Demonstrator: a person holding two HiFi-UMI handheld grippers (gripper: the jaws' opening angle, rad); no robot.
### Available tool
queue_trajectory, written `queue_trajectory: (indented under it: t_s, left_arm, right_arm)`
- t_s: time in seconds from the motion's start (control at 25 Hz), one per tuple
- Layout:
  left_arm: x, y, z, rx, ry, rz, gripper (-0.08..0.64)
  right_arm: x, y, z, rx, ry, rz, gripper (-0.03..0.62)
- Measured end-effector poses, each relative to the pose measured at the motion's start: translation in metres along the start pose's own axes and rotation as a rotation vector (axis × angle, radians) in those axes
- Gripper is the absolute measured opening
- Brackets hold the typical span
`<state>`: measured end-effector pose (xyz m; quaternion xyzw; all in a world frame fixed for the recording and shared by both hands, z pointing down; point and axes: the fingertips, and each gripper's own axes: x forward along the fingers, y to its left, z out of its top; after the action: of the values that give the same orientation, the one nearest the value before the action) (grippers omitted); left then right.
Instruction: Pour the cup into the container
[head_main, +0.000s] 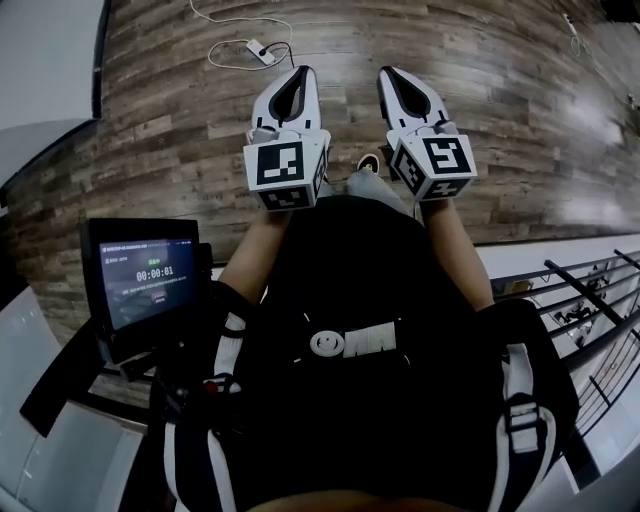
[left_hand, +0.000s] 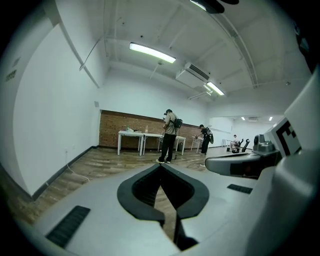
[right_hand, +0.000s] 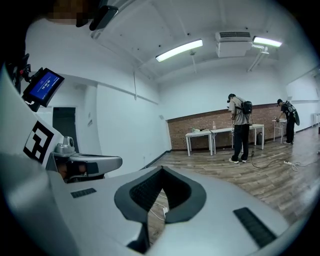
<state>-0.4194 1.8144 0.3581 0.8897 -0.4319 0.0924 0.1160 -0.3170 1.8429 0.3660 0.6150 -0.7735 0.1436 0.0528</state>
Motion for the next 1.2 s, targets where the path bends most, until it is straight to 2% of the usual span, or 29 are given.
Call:
queue_trajectory:
  t_s: [0.12, 0.24, 0.44, 0.64, 0.76, 0.96, 1.2]
  left_arm:
    - [-0.002, 0.026, 0.001, 0.025, 0.0, -0.002, -0.003]
    - [0.013, 0.037, 0.002, 0.038, 0.01, -0.01, -0.003]
    - [0.027, 0.014, 0.001, 0.05, -0.021, -0.009, -0.003]
    - [0.112, 0.04, 0.035, 0.042, -0.001, -0.005, -0.003]
    - [0.15, 0.04, 0.05, 0.043, 0.001, 0.006, -0.003]
    - [0.197, 0.033, 0.065, 0.069, 0.003, 0.021, -0.003]
    - [0.229, 0.043, 0.077, 0.063, 0.019, 0.036, -0.003]
  right_arm:
    - [0.018, 0.018, 0.005, -0.006, 0.009, -0.004, -0.006]
    - [0.035, 0.012, 0.013, -0.011, 0.009, -0.021, -0.006]
    - [0.031, -0.016, 0.007, -0.013, -0.033, -0.017, -0.006]
    - [0.106, -0.066, 0.039, -0.005, -0.017, -0.009, -0.006]
    - [0.13, -0.095, 0.053, -0.006, -0.024, 0.003, -0.006]
    - [0.154, -0.137, 0.069, -0.018, -0.031, 0.011, -0.006]
    - [0.183, -0.16, 0.082, -0.019, -0.038, 0.015, -0.006]
